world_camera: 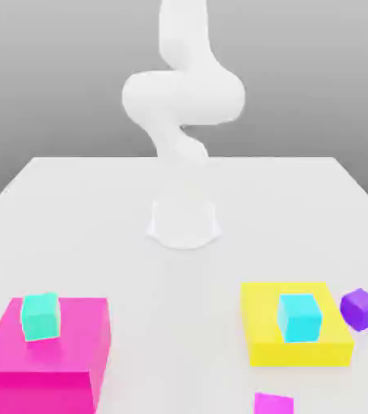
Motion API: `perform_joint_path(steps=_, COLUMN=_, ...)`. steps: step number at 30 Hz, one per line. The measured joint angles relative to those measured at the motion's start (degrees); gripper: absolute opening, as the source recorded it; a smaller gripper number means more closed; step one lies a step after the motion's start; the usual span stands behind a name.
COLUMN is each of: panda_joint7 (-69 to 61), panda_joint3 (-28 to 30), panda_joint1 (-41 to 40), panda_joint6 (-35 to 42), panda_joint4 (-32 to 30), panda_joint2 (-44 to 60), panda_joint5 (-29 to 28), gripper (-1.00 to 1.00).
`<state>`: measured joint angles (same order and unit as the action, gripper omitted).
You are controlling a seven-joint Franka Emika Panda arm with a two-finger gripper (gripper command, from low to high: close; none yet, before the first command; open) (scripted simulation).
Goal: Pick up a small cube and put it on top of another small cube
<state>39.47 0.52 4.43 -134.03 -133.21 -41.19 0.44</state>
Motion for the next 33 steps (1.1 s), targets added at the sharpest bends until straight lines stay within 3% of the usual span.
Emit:
perform_joint_path(steps=10, panda_joint7=-26.5, panda_joint3=0.1, panda_joint1=15.9, panda_joint6=-9.1, panda_joint4=-5.8, panda_joint2=18.8, panda_joint5=2.9, gripper=0.00)
perform_joint_path(steps=19, panda_joint7=-48.9, panda_joint3=-4.0, panda_joint1=26.3, panda_joint6=-17.2, panda_joint4=-10.9, panda_joint2=35.4, panda_joint5=4.0, gripper=0.00)
perform_joint_path(steps=27, panda_joint7=-62.8, panda_joint3=-7.7, panda_joint1=33.8, panda_joint6=-24.6, panda_joint4=-15.3, panda_joint2=50.1, panda_joint5=-3.0, gripper=0.00)
perform_joint_path(steps=32, panda_joint7=-61.5, panda_joint3=-5.4, panda_joint1=36.2, panda_joint6=-32.2, panda_joint4=-14.0, panda_joint2=60.3, panda_joint5=-7.4, gripper=0.00)
perform_joint_path(steps=33, panda_joint7=-61.2, panda_joint3=-4.9, panda_joint1=36.7, panda_joint6=-33.7, panda_joint4=-13.7, panda_joint2=62.2, panda_joint5=-7.8, gripper=-1.00)
